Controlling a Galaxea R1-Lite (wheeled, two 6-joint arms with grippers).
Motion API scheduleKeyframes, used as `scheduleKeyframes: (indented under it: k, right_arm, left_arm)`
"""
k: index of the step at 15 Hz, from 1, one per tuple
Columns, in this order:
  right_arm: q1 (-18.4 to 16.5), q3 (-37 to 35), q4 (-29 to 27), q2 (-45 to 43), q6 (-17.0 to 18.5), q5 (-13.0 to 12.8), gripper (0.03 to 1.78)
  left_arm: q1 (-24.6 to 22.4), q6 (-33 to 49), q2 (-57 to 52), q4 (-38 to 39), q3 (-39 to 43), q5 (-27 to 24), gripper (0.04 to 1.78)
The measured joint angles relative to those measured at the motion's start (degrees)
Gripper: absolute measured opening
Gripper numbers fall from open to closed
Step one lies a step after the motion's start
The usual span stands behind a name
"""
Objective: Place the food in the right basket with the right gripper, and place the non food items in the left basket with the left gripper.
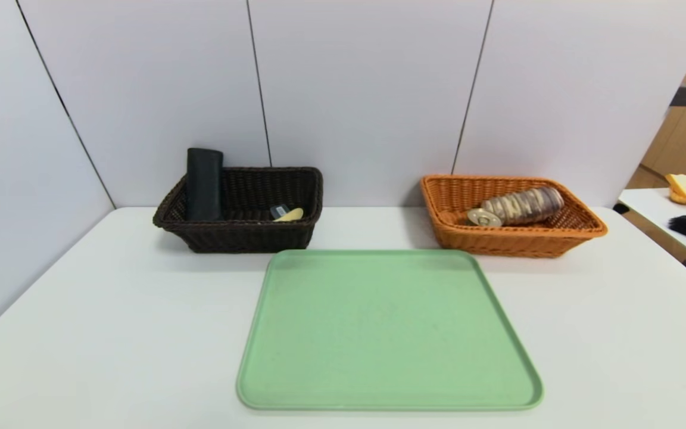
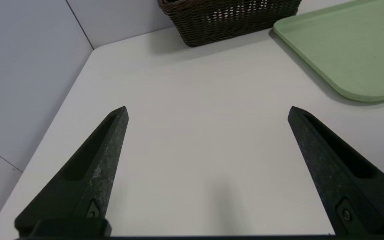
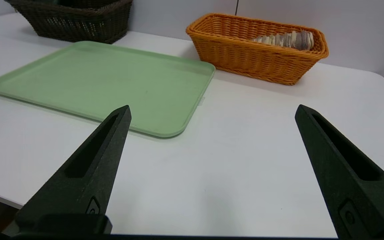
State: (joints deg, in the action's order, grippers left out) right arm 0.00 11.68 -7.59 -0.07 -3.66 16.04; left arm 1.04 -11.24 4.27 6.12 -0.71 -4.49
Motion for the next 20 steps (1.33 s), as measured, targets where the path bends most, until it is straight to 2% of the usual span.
scheduleKeyframes:
  k: [2, 4, 6, 9, 10, 13, 15, 16, 20]
  right_arm:
    - [0.0, -2.15, 0.49, -0.02, -0.88, -0.48, 1.7]
    - [0.0, -5.71, 3.5, -0.02, -2.21, -1.66, 1.7]
    - [0.0, -8.44, 7.86, -0.02, -2.07, -6.07, 1.7]
    - [0.0, -10.3, 6.63, -0.02, -1.94, -13.54, 1.7]
    - [0.0, -10.97, 6.67, -0.02, -1.99, -14.79, 1.7]
    - [0.0, -11.24, 6.25, -0.02, -0.77, -15.64, 1.7]
    - [0.0, -11.28, 6.69, 0.0, 3.9, -16.12, 1.7]
    - [0.0, -11.35, 6.8, 0.0, 4.43, -16.12, 1.7]
    - [0.0, -11.46, 7.16, 0.0, 3.99, -16.07, 1.7]
  left_arm:
    - [-0.2, -0.05, -2.45, -2.66, 0.5, -0.39, 1.69]
    - [-0.24, -0.35, -3.63, -5.66, 0.63, -0.02, 1.69]
    - [-0.24, 0.22, -4.13, -6.64, 0.68, 0.13, 1.69]
    - [-0.24, 0.61, -4.29, -6.63, 0.71, 0.2, 1.69]
    - [-0.24, 0.57, -4.32, -6.63, 0.71, 0.16, 1.69]
    - [-0.24, 2.43, -4.36, -6.75, 0.71, 1.05, 1.69]
    - [-0.24, 8.19, -4.38, -6.5, 0.71, 3.25, 1.69]
    - [-0.24, 10.45, -4.38, -6.33, 0.71, 4.3, 1.69]
    - [-0.24, 11.08, -4.36, -6.23, 0.71, 4.49, 1.69]
